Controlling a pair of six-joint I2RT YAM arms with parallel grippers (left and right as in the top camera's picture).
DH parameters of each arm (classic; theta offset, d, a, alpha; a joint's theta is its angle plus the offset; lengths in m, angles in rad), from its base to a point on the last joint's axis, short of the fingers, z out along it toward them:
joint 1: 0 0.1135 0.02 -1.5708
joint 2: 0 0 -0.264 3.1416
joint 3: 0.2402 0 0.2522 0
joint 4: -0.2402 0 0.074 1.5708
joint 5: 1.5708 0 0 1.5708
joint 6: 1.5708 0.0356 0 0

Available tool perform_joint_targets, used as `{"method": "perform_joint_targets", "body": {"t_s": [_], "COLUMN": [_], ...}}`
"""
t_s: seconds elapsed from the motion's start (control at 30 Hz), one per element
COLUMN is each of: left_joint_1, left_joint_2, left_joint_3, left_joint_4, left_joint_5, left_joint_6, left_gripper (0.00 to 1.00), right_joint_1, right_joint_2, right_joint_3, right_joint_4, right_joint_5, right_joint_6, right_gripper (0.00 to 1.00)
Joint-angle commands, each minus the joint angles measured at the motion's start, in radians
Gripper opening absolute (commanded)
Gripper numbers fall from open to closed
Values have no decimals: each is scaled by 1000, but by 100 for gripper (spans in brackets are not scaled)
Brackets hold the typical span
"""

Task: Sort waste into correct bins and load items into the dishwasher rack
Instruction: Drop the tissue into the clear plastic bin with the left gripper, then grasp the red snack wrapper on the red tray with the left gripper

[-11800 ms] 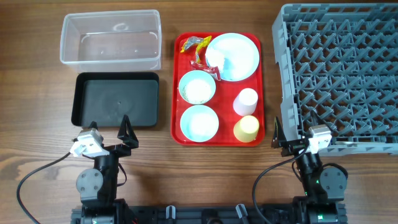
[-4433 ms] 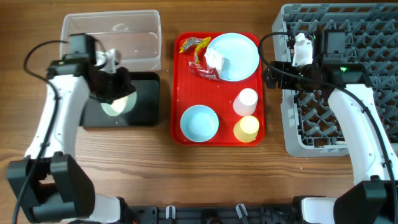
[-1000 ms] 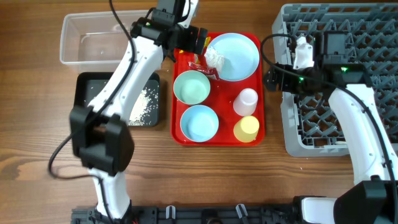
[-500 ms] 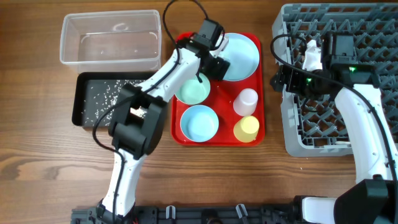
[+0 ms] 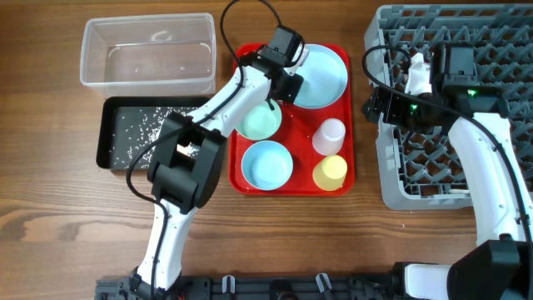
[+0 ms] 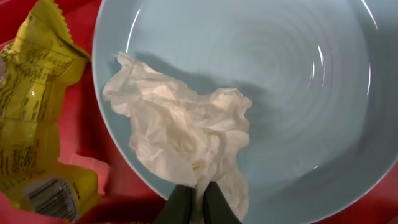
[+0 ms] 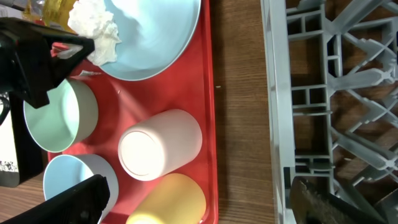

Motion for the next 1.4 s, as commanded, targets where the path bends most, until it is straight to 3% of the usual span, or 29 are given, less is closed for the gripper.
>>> {"method": "perform_joint_targets", "body": {"t_s": [0.0, 0.2, 0.3, 0.47, 0.6, 0.63, 0.67, 0.73, 0.87, 1.03, 1.13, 1.3, 1.37], "left_joint_1": [-2, 5, 52, 237, 377, 418, 433, 444, 398, 195, 113, 101, 101], "left_joint_2": [-127, -270, -306, -309, -309, -309, -309, -309, -309, -296, -215, -130, -101], "left_joint_3": [7, 7, 7, 7, 7, 7, 7, 7, 7, 7, 7, 6, 6], "left_joint_4": [7, 9, -26, -121, -156, -160, -162, -168, -171, -166, -195, -233, -240], "left_joint_5": [-10, -15, -145, -280, -278, -247, -219, -192, -134, -76, -76, 0, 40], "left_joint_6": [-55, -57, -108, -125, -275, -294, -294, -294, -285, -39, 72, 85, 142], "left_gripper": [4, 4, 4, 4, 4, 13, 53, 100, 100, 99, 90, 86, 87], "right_joint_1": [-5, -5, -5, -5, -5, -5, -5, -5, -5, -5, -5, -5, -5], "right_joint_2": [-13, -13, -13, -13, -13, -13, -13, -13, -13, -13, -13, -13, -13], "right_joint_3": [12, 12, 12, 12, 12, 12, 12, 12, 12, 12, 12, 12, 12], "right_joint_4": [6, 14, 13, 15, 17, 17, 17, 16, 18, 21, 23, 24, 24], "right_joint_5": [18, 18, 18, 18, 18, 17, 17, 17, 17, 17, 17, 17, 17], "right_joint_6": [-7, -7, -7, -7, -5, -4, -4, -4, -3, -4, -4, -3, 4], "right_gripper": [96, 96, 95, 96, 95, 95, 95, 95, 96, 96, 95, 96, 95]}}
